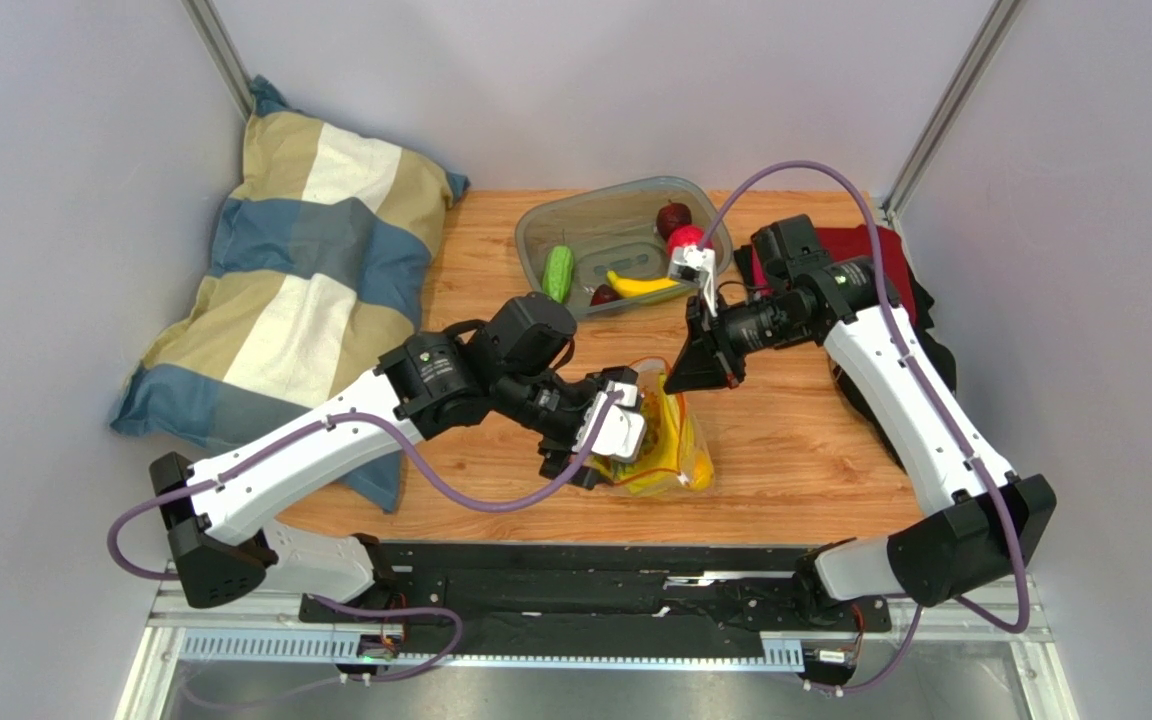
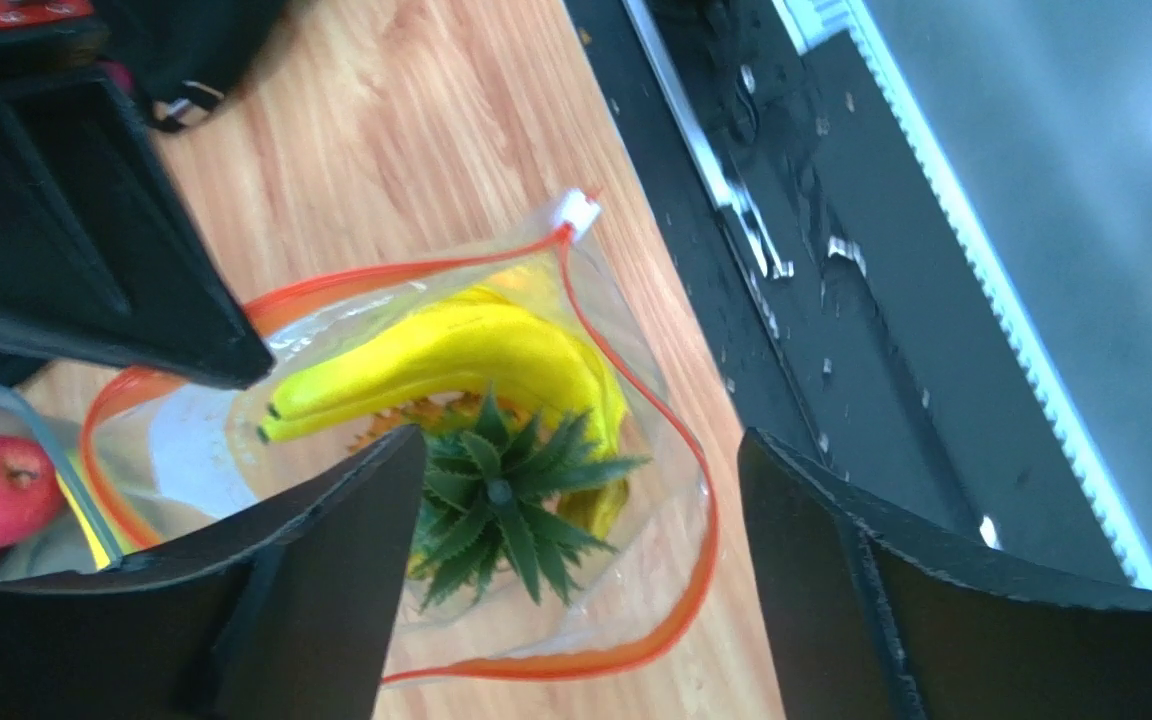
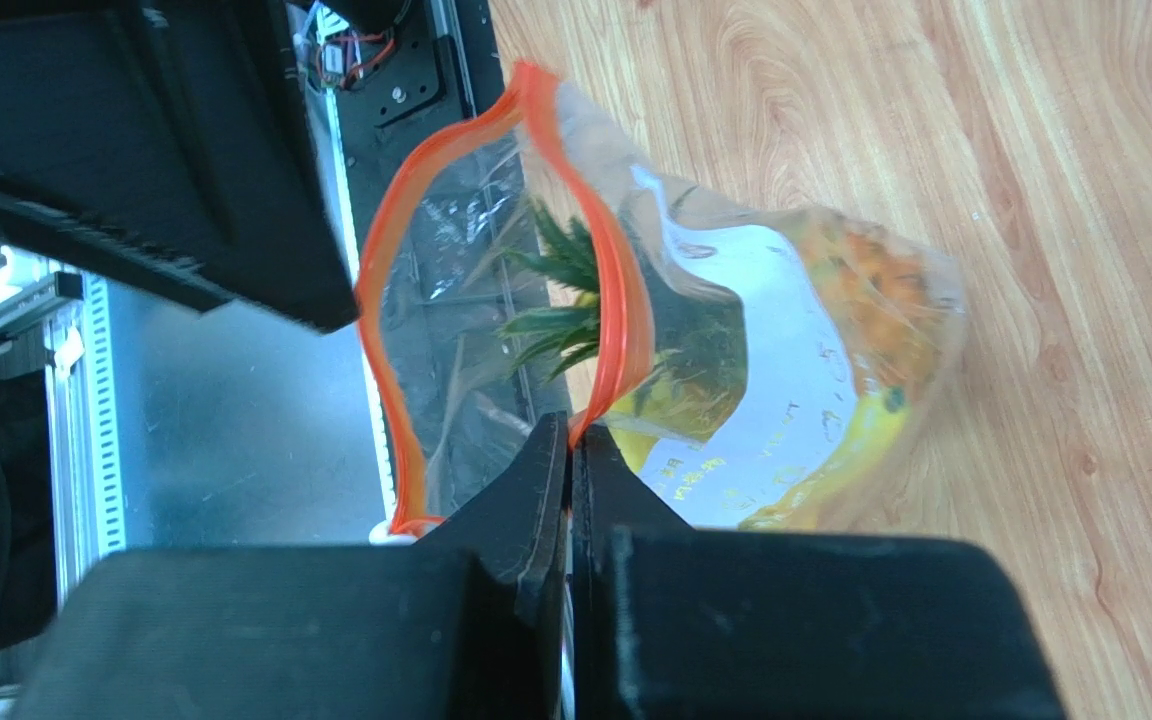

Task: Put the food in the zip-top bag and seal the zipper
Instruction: Adjust the zipper food storage bag at the center of the board.

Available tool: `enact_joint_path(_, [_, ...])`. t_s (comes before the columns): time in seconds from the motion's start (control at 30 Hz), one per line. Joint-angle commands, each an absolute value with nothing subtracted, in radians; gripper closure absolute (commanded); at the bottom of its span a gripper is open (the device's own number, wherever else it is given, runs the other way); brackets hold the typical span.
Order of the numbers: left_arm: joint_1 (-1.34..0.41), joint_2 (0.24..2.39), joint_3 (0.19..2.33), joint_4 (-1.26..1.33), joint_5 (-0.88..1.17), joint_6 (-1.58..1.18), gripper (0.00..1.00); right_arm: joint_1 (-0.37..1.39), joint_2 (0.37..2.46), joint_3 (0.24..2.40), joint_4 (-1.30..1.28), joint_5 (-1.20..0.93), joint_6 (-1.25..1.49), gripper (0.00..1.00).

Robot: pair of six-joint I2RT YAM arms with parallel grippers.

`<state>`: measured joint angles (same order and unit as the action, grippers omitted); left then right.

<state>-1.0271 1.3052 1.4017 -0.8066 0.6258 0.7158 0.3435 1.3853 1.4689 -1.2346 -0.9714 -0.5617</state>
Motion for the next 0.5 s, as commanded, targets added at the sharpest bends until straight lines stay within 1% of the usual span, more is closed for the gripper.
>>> enact_joint_path(0.0, [-1.025, 1.397, 1.472, -1.038, 0.637, 0.934, 0.03, 0.339, 1.393, 1.444, -1.224, -1.000, -0.620, 1.00])
enact_joint_path(0.03, [-1.025, 1.414, 1.474, -1.064, 0.627, 0.948, 0.01, 0.341, 1.399, 1.440, -1.226, -0.997, -0.626, 1.00])
enact_joint_path(0.17, [-1.025, 1.443, 1.407, -1.036, 0.569, 1.002, 0.01, 0.341, 1.410, 1.443, -1.220, -0.988, -0.627, 1.00])
enact_joint_path(0.23, [-1.026, 1.439, 1.349, -0.977, 0.540, 1.023, 0.10, 0.341, 1.413, 1.442, -1.216, -0.982, -0.630, 1.00])
enact_joint_path(0.27, [-1.037, 1.442, 1.333, -0.947, 0.514, 1.029, 0.19, 0.341, 1.414, 1.443, -1.219, -0.982, -0.630, 1.00])
enact_joint_path(0.3, [-1.043, 1.454, 1.321, -0.950, 0.488, 1.048, 0.47, 0.341, 1.416, 1.448, -1.221, -0.980, -0.629, 1.00])
enact_joint_path(0.37, [-1.054, 1.454, 1.347, -0.971, 0.457, 1.046, 0.92, 0.341, 1.411, 1.465, -1.239, -0.982, -0.634, 1.00])
enact_joint_path(0.4, [-1.055, 1.431, 1.444, -0.992, 0.484, 1.031, 1.00, 0.339, 1.410, 1.473, -1.253, -0.979, -0.637, 1.00])
enact_joint_path(0.43, [-1.055, 1.413, 1.510, -1.005, 0.600, 1.000, 1.00, 0.341, 1.408, 1.483, -1.265, -0.974, -0.649, 1.00])
enact_joint_path(0.47, [-1.055, 1.398, 1.564, -0.942, 0.647, 0.873, 1.00, 0.341, 1.396, 1.492, -1.281, -0.970, -0.650, 1.00])
